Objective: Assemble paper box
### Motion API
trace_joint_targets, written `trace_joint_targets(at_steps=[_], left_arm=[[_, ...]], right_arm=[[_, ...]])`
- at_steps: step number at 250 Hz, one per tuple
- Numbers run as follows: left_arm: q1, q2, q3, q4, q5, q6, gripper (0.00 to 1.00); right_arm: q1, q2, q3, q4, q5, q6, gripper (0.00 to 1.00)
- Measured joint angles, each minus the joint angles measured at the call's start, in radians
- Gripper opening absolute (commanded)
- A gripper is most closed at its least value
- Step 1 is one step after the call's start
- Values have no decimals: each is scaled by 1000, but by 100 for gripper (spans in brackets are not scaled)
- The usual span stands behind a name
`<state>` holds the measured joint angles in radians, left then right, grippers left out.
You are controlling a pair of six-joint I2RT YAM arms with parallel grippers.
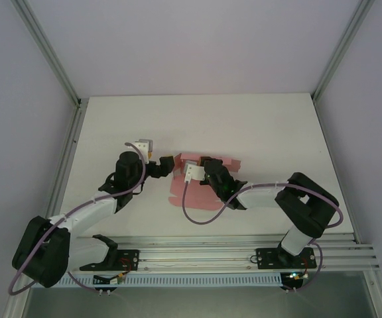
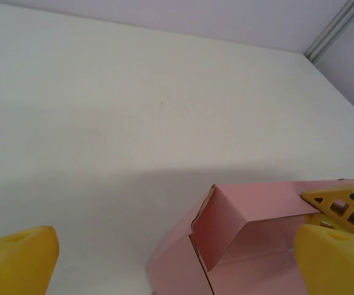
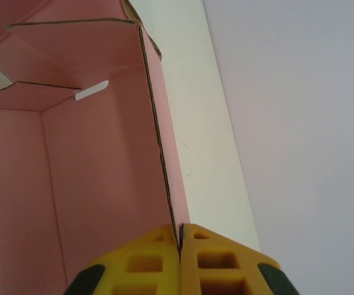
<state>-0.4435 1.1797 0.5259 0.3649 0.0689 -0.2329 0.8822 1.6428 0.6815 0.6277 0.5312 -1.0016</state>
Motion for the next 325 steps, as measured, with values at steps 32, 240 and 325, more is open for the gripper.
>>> trace_joint_targets(at_steps=[32, 240, 325], left_arm=[[0, 39, 2, -8, 51, 23, 85], [-57, 296, 62, 10, 51, 127, 0], [-73, 290, 62, 0, 23, 178, 0]], right_arm=[[-6, -16, 2, -29, -15, 20, 0], [-56, -72, 95, -314, -80, 127, 14], [-151, -159, 70, -436, -76, 132, 19]])
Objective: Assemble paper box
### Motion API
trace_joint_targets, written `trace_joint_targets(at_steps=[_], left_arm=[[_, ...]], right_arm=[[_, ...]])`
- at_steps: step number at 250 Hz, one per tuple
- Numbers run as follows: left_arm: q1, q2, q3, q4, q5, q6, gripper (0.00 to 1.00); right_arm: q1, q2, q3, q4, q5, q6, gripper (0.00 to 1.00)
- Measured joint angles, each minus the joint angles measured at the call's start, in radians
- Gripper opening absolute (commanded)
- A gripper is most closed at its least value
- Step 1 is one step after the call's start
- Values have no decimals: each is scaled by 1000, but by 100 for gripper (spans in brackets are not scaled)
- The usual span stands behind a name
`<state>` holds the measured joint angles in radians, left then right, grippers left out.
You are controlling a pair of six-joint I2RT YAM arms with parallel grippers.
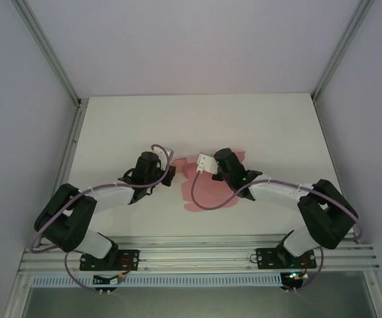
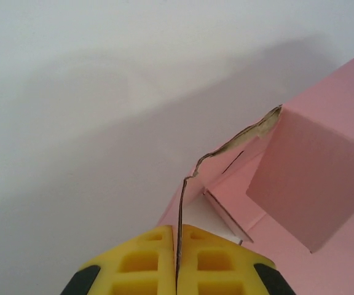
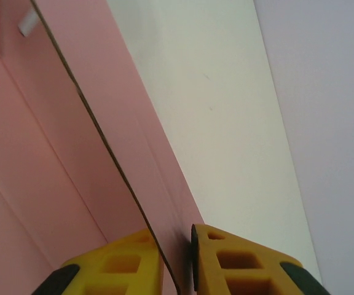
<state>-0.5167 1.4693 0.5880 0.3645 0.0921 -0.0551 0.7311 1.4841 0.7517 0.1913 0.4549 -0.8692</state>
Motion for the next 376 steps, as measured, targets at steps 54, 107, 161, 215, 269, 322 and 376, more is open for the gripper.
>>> trace_joint_targets(at_steps=[54, 107, 161, 215, 269, 322, 376], left_arm=[[0, -6, 0, 0, 21, 38, 0], [0, -8, 0, 1, 21, 53, 0], [0, -8, 0, 2, 26, 56, 0], [0, -19, 10, -25, 26, 23, 32], [0, -227, -6, -81, 16, -27, 80], [35, -452, 1, -208, -168, -132, 100], [154, -290, 56, -358, -314, -272, 100]], right_arm=[[-53, -6, 0, -12, -24, -24, 11], [-67, -7, 6, -13, -46, -60, 5], [-62, -3, 8, -12, -42, -93, 0], [-9, 22, -45, 116, 66, -104, 0], [45, 23, -91, 185, 166, -92, 0], [75, 23, -143, 277, 207, -92, 0], [120, 69, -176, 394, 280, -108, 0]])
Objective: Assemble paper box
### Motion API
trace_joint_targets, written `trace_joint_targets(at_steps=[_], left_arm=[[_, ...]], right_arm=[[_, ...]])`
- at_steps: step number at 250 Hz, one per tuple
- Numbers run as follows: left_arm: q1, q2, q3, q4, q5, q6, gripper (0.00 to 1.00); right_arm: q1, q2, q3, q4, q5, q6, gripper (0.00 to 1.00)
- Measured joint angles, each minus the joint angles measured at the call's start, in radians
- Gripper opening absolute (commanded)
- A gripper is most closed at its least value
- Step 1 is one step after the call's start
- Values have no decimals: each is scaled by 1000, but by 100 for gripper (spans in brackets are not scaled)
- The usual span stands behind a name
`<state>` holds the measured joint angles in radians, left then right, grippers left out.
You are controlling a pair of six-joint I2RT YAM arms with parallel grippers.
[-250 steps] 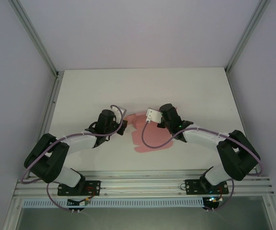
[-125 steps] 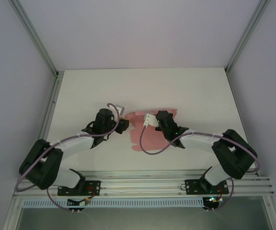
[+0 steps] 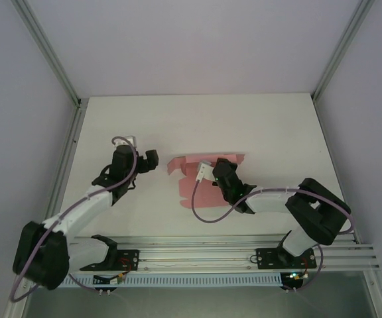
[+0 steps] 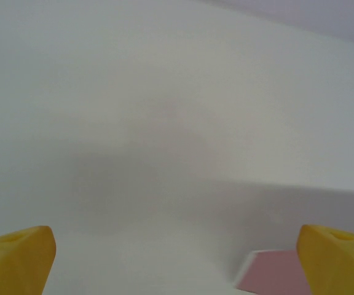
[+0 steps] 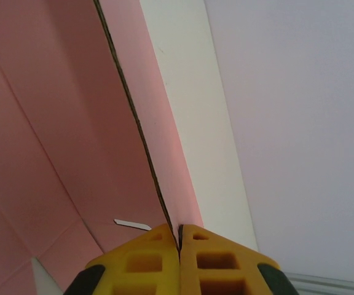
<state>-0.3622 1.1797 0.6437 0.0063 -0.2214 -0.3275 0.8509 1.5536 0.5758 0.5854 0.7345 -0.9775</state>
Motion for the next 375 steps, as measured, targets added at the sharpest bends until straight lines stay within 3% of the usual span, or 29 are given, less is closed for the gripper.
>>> trace_joint_targets(at_steps=[43, 88, 110, 125, 142, 188, 247, 302, 375], left_arm=[[12, 219, 63, -31, 14, 8, 90], [5, 362, 113, 47, 160, 48, 84], [-12, 390, 113, 93, 237, 79, 79], [-35, 405, 113, 115, 288, 108, 69], [-62, 414, 113, 124, 334, 143, 63], [-127, 418, 113, 151, 451, 196, 58], [-134, 418, 103, 240, 562, 213, 53], [-161, 441, 75, 353, 531, 229, 45], [-229, 488, -42, 610, 412, 235, 49]], right_arm=[[2, 11, 0, 19, 10, 14, 0], [2, -14, 0, -27, -5, 44, 0], [2, -19, 1, -42, -11, 54, 0], [2, -19, 4, -48, -11, 61, 0], [1, -19, 8, -57, -10, 74, 0], [0, -7, 34, -90, -8, 95, 0], [-6, 16, 61, -100, 0, 108, 0], [-6, 16, 66, -116, -3, 128, 0], [-6, 30, 60, -91, -2, 102, 0]])
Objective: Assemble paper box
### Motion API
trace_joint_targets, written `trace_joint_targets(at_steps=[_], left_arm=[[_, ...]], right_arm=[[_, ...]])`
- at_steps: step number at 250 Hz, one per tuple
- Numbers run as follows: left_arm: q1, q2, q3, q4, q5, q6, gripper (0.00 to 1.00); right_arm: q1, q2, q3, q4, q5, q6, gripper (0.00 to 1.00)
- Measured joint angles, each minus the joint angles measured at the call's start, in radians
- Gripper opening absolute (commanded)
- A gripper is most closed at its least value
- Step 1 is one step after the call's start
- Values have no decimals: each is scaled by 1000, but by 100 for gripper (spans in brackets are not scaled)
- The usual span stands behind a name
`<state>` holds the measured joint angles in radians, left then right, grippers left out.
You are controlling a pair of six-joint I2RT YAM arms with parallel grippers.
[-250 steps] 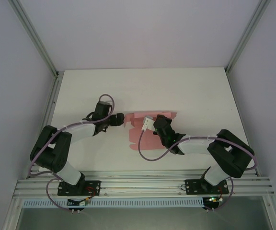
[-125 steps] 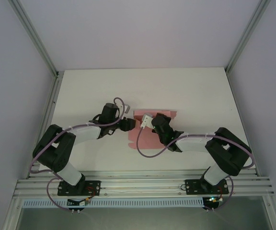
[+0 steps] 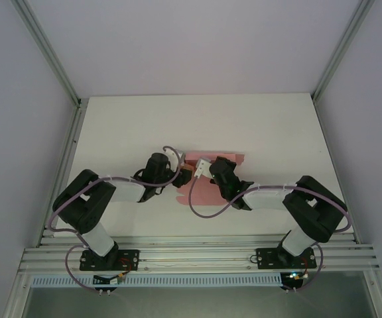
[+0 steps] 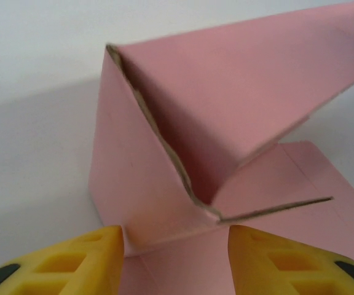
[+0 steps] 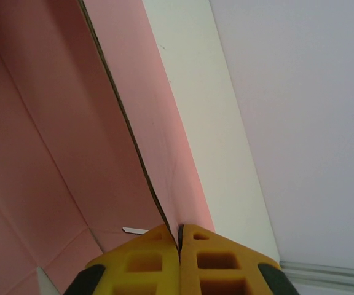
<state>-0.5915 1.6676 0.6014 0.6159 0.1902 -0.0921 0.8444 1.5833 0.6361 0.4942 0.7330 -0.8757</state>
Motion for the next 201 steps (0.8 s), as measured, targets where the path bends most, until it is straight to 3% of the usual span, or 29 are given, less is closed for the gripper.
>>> trace_joint_targets(at_steps=[54, 109, 160, 201], left_arm=[[-31, 78, -70, 237, -89, 8, 42], [-41, 134, -54, 314, -145, 21, 33], [-63, 165, -41, 354, -219, 37, 37], [-63, 197, -10, 359, -270, 39, 21]], right_arm=[[0, 18, 6, 11, 8, 4, 0], [0, 19, 21, -18, 8, 19, 0], [0, 18, 35, -53, 2, 31, 0], [0, 10, 42, -88, -11, 43, 0]])
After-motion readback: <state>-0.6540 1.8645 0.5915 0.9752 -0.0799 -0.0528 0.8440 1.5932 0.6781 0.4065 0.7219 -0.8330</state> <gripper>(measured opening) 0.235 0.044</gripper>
